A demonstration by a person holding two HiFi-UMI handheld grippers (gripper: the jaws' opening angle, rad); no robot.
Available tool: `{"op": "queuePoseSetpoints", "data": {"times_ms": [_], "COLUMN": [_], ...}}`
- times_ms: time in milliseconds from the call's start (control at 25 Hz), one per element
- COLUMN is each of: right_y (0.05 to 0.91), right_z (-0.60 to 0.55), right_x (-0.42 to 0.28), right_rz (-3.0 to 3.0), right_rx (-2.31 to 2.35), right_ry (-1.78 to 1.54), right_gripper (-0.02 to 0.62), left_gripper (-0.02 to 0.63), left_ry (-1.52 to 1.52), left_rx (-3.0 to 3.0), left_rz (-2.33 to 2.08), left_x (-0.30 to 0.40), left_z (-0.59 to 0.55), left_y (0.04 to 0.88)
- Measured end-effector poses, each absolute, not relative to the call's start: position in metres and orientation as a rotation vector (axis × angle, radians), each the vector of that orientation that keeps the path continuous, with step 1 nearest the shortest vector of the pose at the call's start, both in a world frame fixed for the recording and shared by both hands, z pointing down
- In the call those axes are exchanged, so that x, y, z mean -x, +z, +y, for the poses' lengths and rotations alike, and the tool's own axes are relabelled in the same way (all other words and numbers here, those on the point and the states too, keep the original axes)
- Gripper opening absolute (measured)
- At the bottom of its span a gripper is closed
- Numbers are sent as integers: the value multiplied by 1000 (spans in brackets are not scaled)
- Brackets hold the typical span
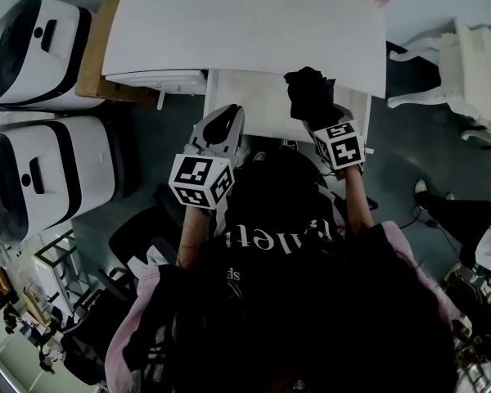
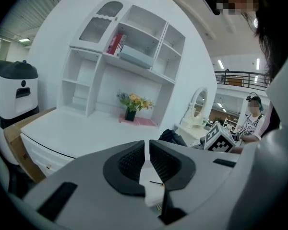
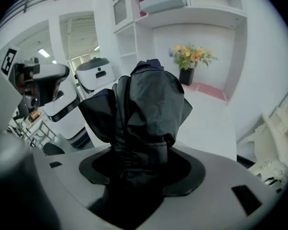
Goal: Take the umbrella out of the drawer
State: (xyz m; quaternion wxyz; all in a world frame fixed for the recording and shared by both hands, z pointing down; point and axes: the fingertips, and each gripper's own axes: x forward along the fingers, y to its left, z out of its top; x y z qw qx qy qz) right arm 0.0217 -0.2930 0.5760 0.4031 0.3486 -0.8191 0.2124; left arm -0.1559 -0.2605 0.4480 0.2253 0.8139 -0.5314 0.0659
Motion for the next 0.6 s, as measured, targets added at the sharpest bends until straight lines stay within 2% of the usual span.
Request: {"op": "queuePoseSetpoints", "data": {"times_ms": [600], "right_y": [494], "right_z": [-212], "right_x": [-21], "right_rz": [-2186], "right_rx": [-1203], "right_ry": [680], "right_gripper": [281], "left_gripper": [41], "left_ry": [204], "left_rx": [-2419], "left_rz": [-1246], "left_x": [134], "left_z": [-210], "left_y": [440]}}
